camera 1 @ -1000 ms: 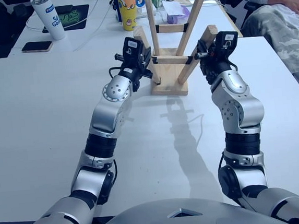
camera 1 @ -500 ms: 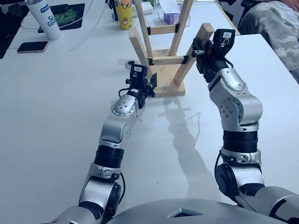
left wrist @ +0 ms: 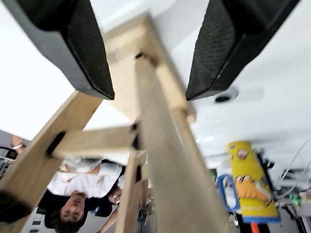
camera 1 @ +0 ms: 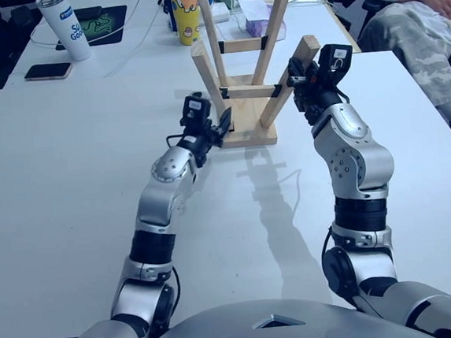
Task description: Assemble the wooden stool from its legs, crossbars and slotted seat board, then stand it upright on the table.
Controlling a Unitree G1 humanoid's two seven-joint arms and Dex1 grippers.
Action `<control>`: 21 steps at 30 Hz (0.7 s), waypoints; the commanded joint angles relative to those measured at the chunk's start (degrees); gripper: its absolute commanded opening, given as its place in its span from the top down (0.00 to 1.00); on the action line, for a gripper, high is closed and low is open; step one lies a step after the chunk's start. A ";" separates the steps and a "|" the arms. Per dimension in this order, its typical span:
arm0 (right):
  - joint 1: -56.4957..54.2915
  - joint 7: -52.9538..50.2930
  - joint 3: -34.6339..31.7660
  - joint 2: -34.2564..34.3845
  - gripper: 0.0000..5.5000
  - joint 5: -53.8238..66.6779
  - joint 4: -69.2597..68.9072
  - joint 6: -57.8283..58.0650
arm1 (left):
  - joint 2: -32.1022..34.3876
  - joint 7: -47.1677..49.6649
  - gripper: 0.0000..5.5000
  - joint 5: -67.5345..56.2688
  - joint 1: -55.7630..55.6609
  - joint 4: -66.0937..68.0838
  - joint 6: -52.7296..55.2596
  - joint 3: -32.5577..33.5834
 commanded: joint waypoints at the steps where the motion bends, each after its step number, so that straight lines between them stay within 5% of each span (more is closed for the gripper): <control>1: 1.40 0.76 0.43 0.48 0.81 0.66 0.76 1.87 | 3.95 -5.59 0.51 -6.90 3.92 -4.39 5.01 5.72; 6: 1.09 1.08 0.13 -0.11 0.81 0.56 1.48 1.64 | 10.27 -11.65 0.51 -10.72 5.37 0.75 6.13 11.46; 10: 0.34 1.53 0.26 -0.57 0.81 0.47 2.21 1.36 | 12.73 -6.38 0.51 -5.83 1.93 10.44 0.05 14.87; 21: -0.04 1.99 0.93 -0.86 0.81 0.26 2.32 1.32 | 7.48 -1.34 0.51 -5.34 -8.61 7.84 -9.48 14.95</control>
